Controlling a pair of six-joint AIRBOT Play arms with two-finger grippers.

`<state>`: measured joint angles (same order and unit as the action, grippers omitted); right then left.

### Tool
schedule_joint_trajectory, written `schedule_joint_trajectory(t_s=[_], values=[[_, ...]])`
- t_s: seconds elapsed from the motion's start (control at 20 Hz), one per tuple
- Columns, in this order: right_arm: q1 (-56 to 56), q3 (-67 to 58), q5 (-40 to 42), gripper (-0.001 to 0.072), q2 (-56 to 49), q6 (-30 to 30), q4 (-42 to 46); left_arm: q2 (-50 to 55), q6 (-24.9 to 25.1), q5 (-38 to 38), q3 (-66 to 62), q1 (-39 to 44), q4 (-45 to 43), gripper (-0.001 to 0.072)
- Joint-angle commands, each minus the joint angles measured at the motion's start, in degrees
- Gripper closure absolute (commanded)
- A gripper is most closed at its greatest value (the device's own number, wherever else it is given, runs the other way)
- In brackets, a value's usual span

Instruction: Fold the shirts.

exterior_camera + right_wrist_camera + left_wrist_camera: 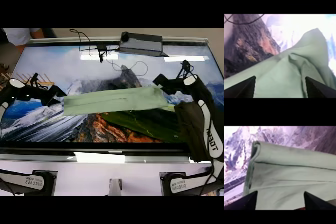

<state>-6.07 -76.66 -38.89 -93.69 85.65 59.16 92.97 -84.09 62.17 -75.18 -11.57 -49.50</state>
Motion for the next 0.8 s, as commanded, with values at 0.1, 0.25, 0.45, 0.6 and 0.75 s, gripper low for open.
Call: schedule_joint_trajectory(t_s=[0.1, 0.25, 0.45, 0.6, 0.75], values=[[0.15, -0.04, -11.02, 0.0012, -0.61, 8.28, 20.94, -3.28, 1.97, 6.21, -4.70, -0.17, 1.16, 0.0045], [0.20, -0.04, -15.34, 0.0012, -3.96, 5.16, 14.49, -6.84, 1.99, 6.36, -5.42, -0.17, 1.14, 0.0045], [0.22, -0.04, -16.00, 0.0016, -6.19, 5.38, 8.63, -10.93, 1.99, 7.28, -5.40, -0.17, 1.31, 0.0114], [0.22, -0.04, -17.77, 0.0107, -7.85, 5.62, 3.72, -12.46, 1.99, 7.52, -5.40, 0.22, 4.70, 0.0113], [0.20, -0.11, -17.84, 0.0688, -7.72, 7.78, 2.45, -12.63, 2.45, 7.52, -5.40, 2.43, 7.37, 0.0113]])
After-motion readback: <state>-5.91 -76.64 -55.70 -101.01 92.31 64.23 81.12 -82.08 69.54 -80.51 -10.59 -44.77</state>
